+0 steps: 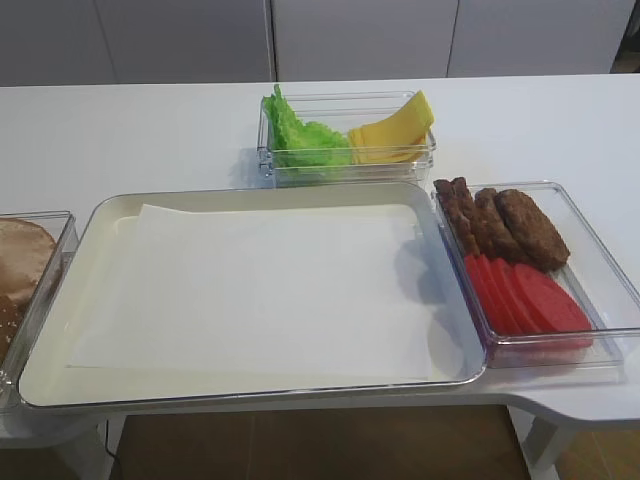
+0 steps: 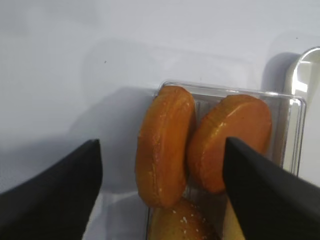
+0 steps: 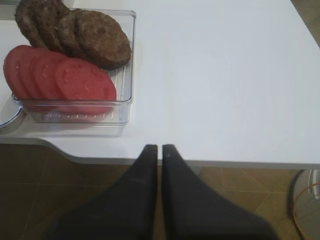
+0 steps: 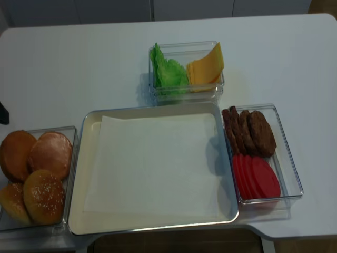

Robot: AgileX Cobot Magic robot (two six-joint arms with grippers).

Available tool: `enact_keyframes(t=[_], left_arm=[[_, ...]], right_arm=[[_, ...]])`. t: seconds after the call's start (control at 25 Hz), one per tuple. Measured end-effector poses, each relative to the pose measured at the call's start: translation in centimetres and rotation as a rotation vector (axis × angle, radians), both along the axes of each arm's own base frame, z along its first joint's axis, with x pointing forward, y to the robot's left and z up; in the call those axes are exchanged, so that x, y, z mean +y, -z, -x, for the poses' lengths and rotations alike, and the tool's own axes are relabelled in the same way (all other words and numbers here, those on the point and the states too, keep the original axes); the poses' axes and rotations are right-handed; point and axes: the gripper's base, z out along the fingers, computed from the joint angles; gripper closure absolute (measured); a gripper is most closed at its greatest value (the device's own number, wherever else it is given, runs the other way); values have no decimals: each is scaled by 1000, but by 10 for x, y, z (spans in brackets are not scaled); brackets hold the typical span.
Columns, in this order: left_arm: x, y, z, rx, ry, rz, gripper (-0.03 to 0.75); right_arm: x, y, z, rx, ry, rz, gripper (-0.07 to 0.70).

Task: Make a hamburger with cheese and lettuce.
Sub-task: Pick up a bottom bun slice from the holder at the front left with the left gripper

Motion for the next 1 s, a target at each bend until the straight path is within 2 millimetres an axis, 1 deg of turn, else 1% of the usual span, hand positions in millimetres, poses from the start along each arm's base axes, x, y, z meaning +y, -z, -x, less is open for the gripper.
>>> enact_keyframes(t=[0.2, 0.44, 1.0], left_arm=[[2, 9, -5, 30, 24, 8, 159], [5, 29, -12, 115, 74, 41, 159], [8, 47, -20, 159, 105, 65, 162]], right_arm=[[0, 0, 0, 0, 0, 0, 612], [0, 0, 0, 0, 1, 1, 612], [0, 0, 0, 0, 1, 1, 615]])
